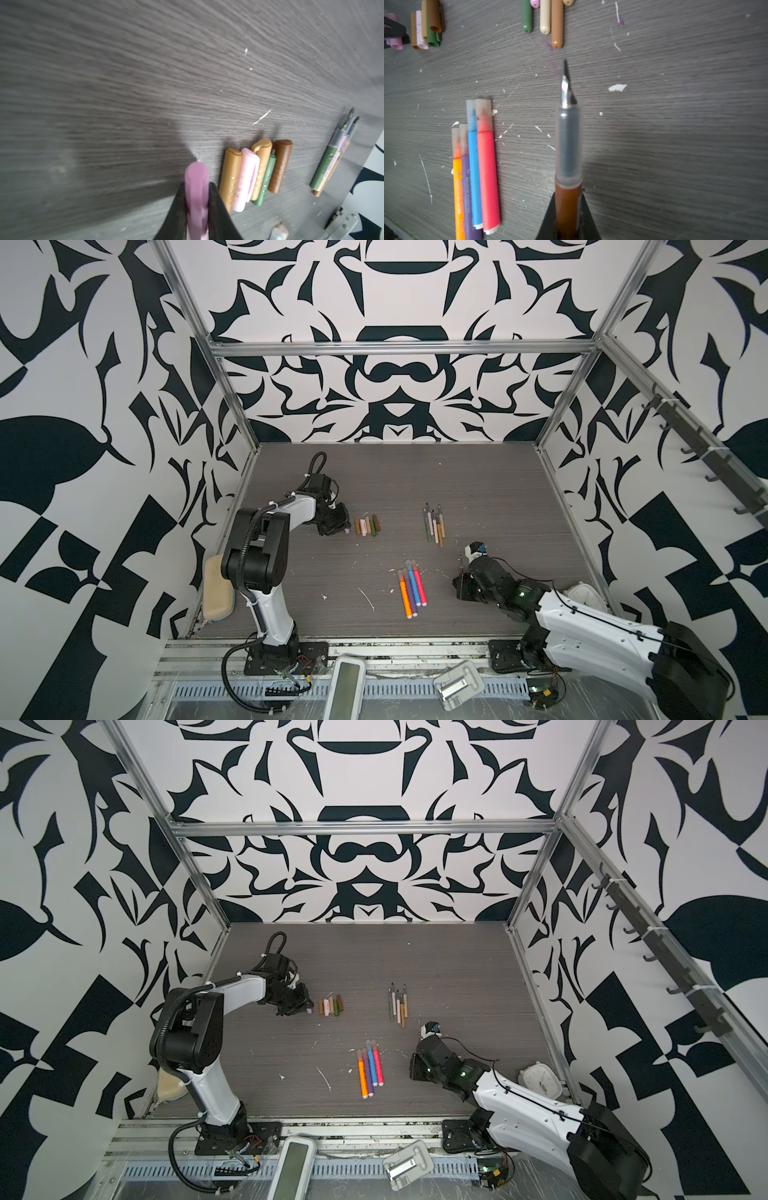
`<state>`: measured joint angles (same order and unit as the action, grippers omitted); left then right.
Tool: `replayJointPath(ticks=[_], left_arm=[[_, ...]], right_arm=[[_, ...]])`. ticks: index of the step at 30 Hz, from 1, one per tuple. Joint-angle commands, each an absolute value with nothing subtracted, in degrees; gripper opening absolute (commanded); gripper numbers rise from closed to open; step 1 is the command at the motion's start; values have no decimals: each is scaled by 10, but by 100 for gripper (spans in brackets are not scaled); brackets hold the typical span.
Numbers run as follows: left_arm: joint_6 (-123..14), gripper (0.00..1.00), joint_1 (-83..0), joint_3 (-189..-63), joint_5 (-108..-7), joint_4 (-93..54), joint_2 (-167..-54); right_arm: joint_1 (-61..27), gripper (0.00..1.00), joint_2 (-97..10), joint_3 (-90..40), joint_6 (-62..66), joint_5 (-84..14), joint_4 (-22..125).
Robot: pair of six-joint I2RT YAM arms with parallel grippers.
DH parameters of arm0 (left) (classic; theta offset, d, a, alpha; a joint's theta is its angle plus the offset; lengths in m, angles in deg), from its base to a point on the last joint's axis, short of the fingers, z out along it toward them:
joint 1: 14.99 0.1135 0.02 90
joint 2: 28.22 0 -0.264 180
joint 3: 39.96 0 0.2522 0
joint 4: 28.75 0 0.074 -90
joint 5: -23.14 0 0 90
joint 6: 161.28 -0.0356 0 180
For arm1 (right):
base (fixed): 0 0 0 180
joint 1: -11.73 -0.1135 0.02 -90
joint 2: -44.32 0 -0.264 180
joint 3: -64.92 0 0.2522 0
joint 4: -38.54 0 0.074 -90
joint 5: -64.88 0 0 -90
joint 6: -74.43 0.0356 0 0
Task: Open the pen caps
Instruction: 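Carry the lilac cap to the cap row while the right gripper carries the pen away, then release the lilac cap by the caps while the right gripper sets down the pen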
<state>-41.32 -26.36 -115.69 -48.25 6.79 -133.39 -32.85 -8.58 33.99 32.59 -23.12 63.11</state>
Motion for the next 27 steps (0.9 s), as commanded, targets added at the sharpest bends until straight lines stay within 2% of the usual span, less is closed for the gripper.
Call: replayJointPath(ticks=[1, 12, 22, 27], left_arm=[[-417, 25, -262, -1144, -457, 61, -1340], [-414, 30, -262, -1140, -452, 58, -1338], [-405, 31, -262, -1134, -446, 49, -1332], [-377, 32, -258, -1085, -466, 5, -1269]], right_arm=[[-323, 0, -79, 340, 329, -237, 614], [-319, 0, -81, 342, 330, -242, 611], [-316, 0, -86, 343, 329, -247, 607], [-313, 0, -88, 342, 326, -248, 608]])
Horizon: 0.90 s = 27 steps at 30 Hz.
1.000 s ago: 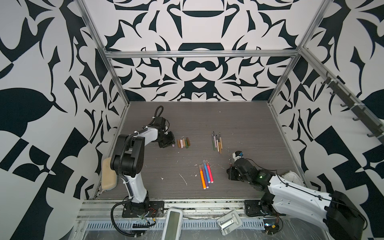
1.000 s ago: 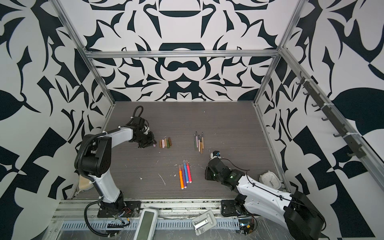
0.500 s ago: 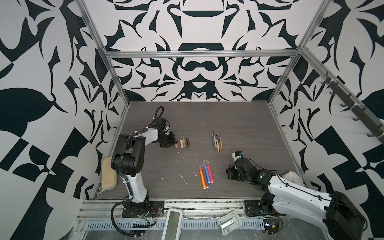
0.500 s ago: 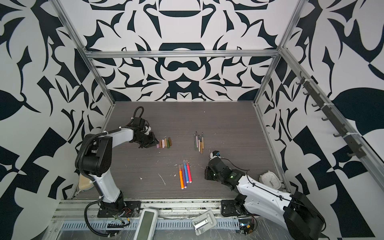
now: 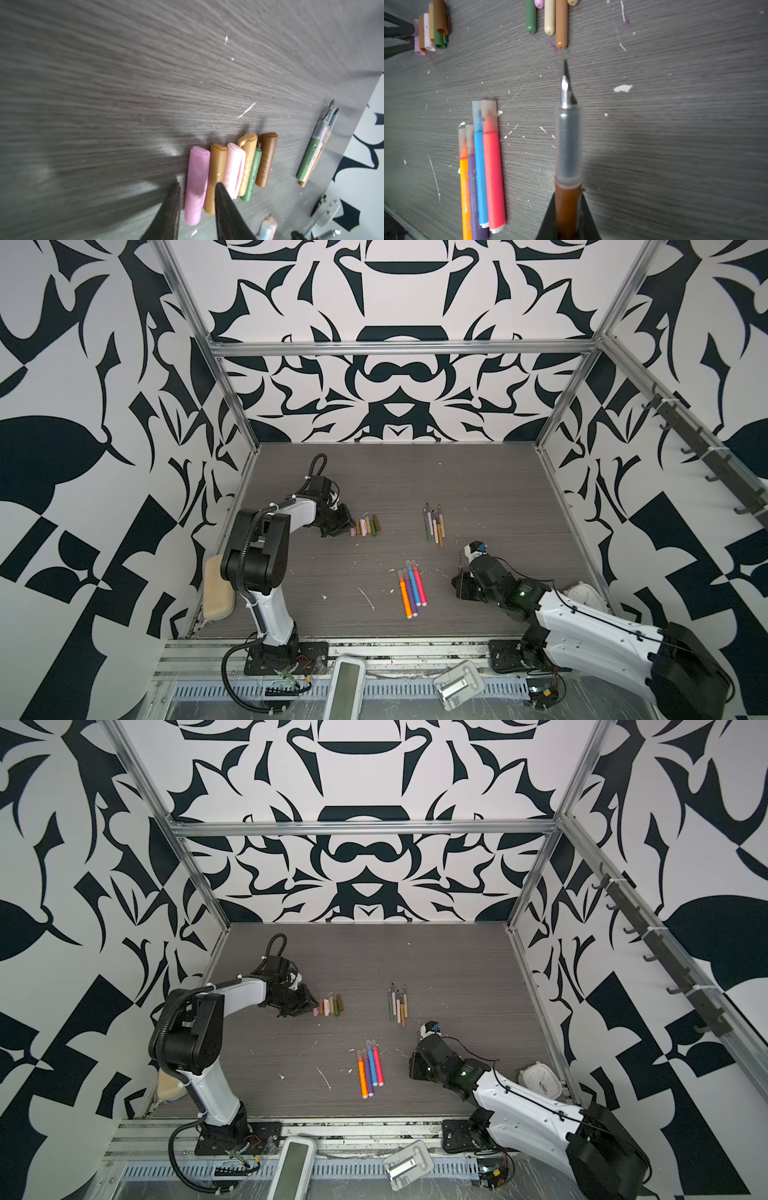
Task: Open the pen caps
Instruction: 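Release the lilac cap by the caps while the right gripper sets down the pen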
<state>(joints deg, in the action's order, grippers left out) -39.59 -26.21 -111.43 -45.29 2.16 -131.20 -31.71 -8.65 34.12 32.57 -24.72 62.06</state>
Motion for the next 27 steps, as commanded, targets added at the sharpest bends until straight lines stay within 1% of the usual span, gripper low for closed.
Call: replayJointPath(ticks=[1, 7, 10, 12, 15, 19, 23, 27], left_arm=[[-373, 32, -258, -1074, -470, -2, -1252], [-357, 34, -258, -991, -506, -55, -1119], [-340, 36, -258, -934, -500, -107, -1064], [-327, 36, -258, -894, -485, -146, -1043], [-309, 37, -257, -855, -465, -191, -1037], [-314, 37, -257, -851, -456, -205, -1039], [-314, 37, -252, -846, -444, -222, -1049], [-306, 37, -234, -835, -425, -247, -1058]], right_arm=[[-309, 0, -88, 340, 323, -251, 610], [-227, 0, -106, 302, 277, -271, 610], [-161, 0, -164, 263, 229, -302, 588], [-119, 0, -229, 224, 197, -324, 575], [-88, 0, -329, 150, 143, -334, 574], [-60, 0, -442, 73, 123, -381, 566], [-59, 0, -499, 46, 130, -394, 559], [-58, 0, -518, 39, 133, -397, 565]])
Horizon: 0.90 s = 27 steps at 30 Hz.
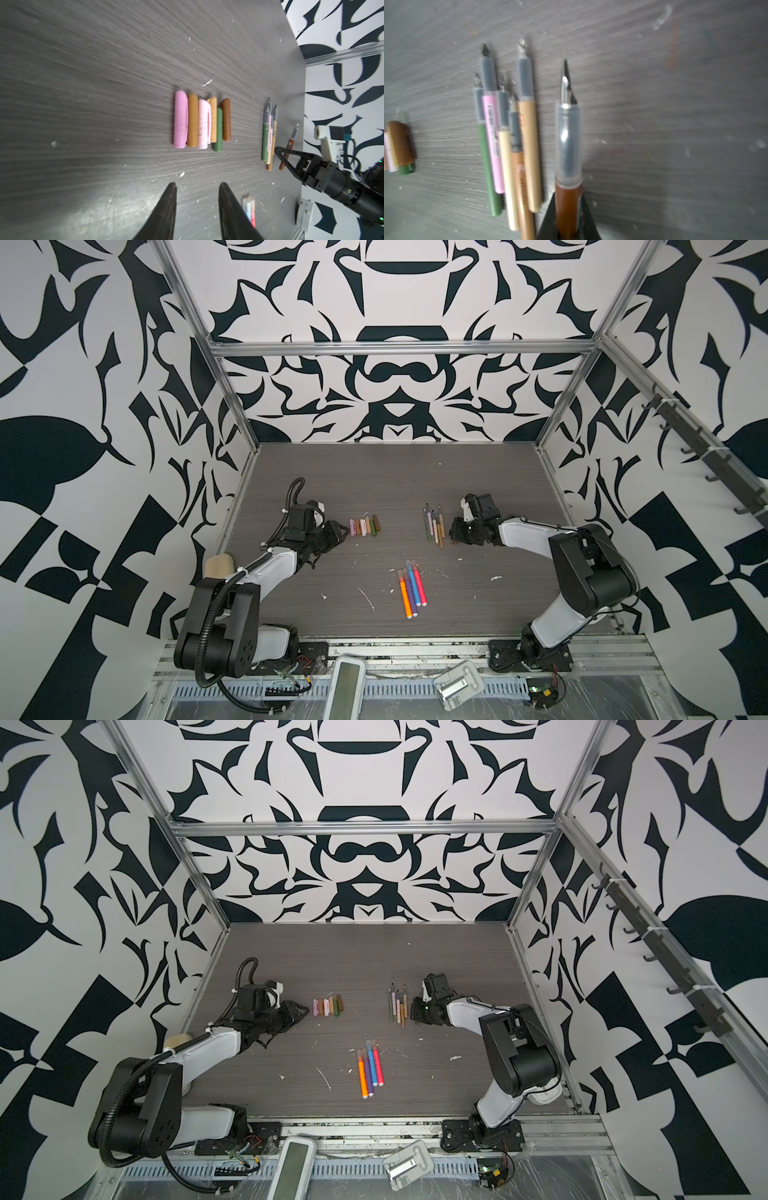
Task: Open the pen caps
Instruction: 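Release the lilac cap by the caps while the right gripper sets down the pen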
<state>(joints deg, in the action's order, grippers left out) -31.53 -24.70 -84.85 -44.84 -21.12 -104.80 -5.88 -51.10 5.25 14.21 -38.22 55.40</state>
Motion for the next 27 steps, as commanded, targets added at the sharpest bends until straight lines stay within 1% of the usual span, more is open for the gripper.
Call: replayJointPath(ticks=[1, 6, 8, 12, 19, 24, 27], left_arm=[[-304, 37, -229, -834, -417, -253, -1063], [-290, 37, -205, -831, -379, -279, -1087], [-288, 37, -201, -828, -376, -282, -1086], [-287, 37, -201, -825, -377, -284, -1085], [-286, 38, -198, -835, -361, -288, -1108], [-286, 38, -198, -833, -362, -291, -1104], [-285, 38, -198, -833, -361, -291, -1106]], right_arm=[[-59, 0, -520, 37, 133, -397, 566], [-56, 0, -533, 31, 135, -399, 573], [-55, 1, -536, 29, 135, -400, 575], [-53, 16, -538, 29, 136, -402, 574], [-49, 36, -541, 30, 139, -407, 572], [-48, 38, -540, 30, 139, -408, 571], [-47, 47, -542, 30, 139, -413, 568]])
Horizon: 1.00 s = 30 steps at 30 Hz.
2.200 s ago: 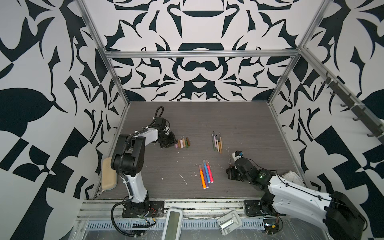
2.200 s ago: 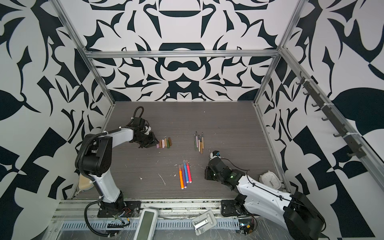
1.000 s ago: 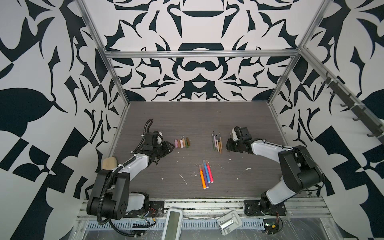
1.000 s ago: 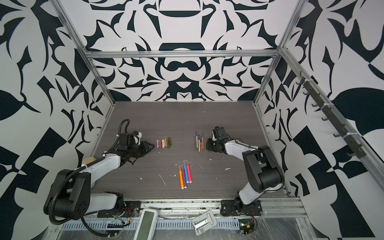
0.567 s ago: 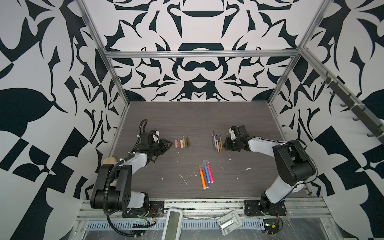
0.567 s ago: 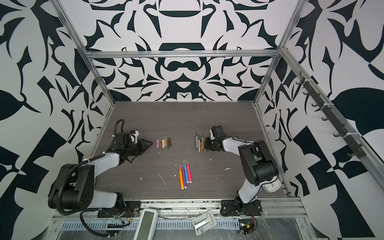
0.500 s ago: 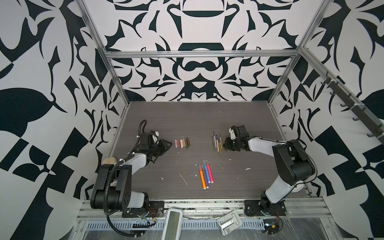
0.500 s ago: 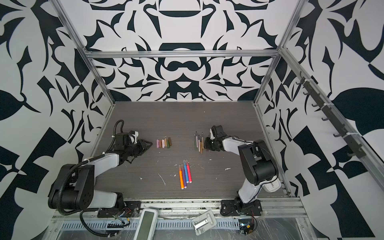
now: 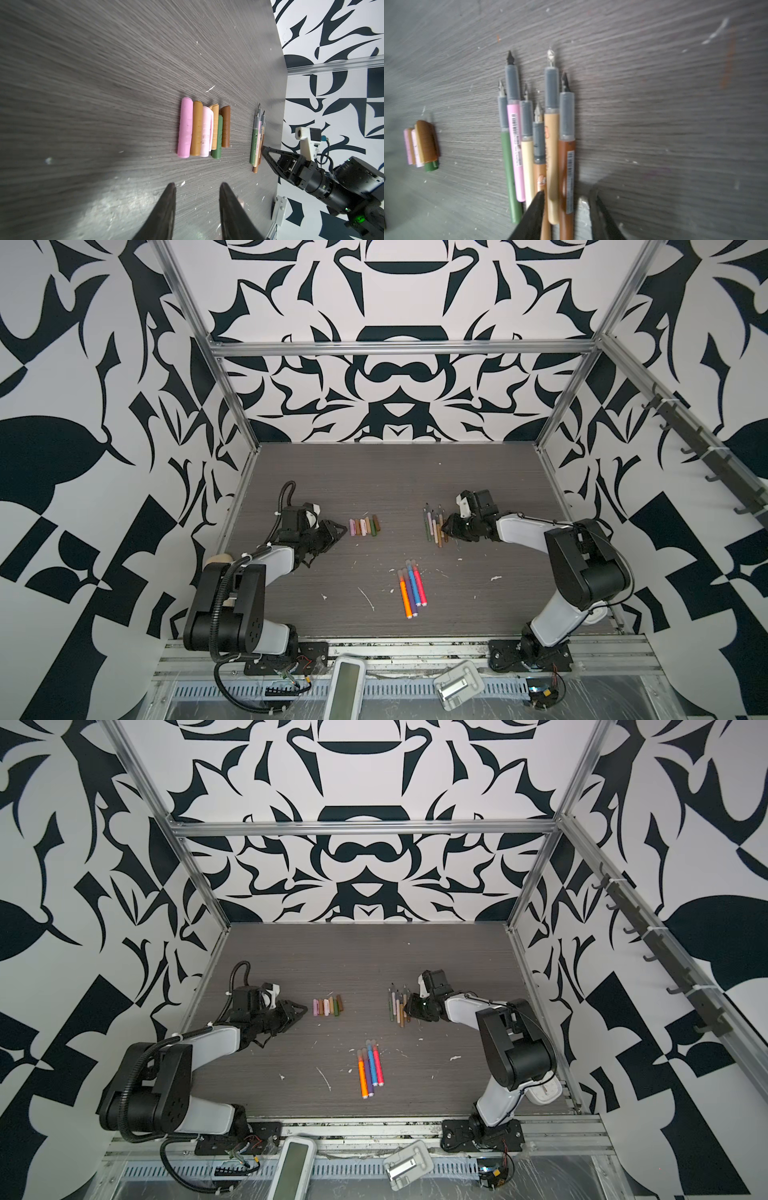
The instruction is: Open the pen caps
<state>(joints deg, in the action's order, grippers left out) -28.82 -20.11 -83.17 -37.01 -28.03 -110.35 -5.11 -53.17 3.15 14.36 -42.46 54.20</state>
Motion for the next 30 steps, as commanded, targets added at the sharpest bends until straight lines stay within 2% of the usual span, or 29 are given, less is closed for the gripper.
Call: replayJointPath(ticks=[1, 6, 11, 16, 20, 25, 30], left_arm=[[-285, 38, -198, -835, -361, -290, -1108], [-285, 38, -198, -836, -359, -290, -1111], [-285, 38, -198, -836, -360, -290, -1110], [-285, 38, -197, -836, -360, -289, -1110], [-285, 38, -198, -834, -362, -288, -1107], [-286, 36, -198, -813, -384, -289, -1061], [-286, 36, -202, -769, -427, -277, -948]], right_arm=[[-47, 50, -542, 31, 138, -415, 566], [-47, 62, -542, 34, 135, -429, 555], [-46, 62, -554, 27, 131, -446, 554], [-46, 62, -537, 38, 138, -418, 556], [-47, 62, -457, 91, 148, -365, 543], [-63, 50, -304, 161, 179, -332, 588], [-220, 49, -124, 216, 239, -251, 711]])
